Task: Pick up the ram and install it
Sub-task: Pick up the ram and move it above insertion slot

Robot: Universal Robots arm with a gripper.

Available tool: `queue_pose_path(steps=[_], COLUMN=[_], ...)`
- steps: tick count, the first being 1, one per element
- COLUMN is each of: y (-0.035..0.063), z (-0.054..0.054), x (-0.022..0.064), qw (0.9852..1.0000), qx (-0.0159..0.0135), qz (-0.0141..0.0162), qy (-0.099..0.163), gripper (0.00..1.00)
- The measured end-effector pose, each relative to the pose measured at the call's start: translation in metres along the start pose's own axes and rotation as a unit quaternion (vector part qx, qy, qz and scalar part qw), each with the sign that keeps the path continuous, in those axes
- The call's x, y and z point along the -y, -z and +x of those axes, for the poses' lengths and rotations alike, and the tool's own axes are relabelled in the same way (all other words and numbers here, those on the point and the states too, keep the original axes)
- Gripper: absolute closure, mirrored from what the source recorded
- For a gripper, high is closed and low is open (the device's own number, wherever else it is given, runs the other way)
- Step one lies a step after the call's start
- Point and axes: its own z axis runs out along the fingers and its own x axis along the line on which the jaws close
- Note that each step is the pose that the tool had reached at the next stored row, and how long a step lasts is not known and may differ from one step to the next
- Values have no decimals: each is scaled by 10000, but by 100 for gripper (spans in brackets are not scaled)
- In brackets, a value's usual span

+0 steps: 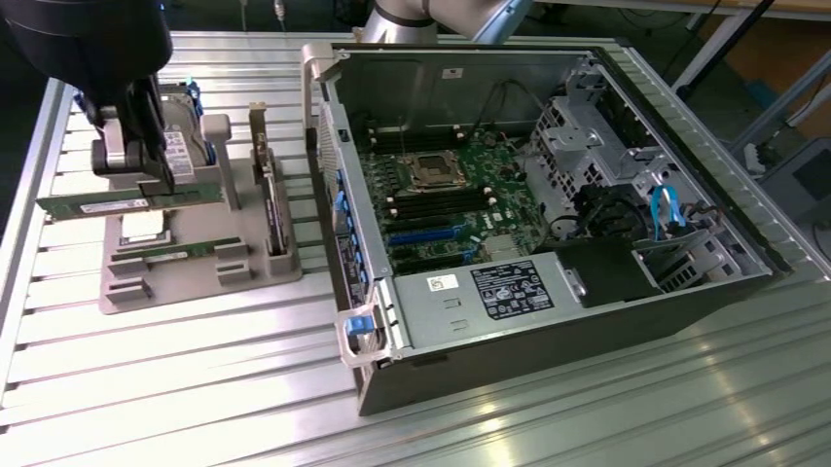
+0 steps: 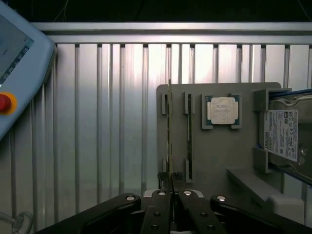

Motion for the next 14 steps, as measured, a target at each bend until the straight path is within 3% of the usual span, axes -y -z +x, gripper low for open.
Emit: queue_pose_path(steps=[14], y=[190], z=[8], x=[-4], qw=[10000], qx=[0], qz=[1], qy=[0], gripper=[88])
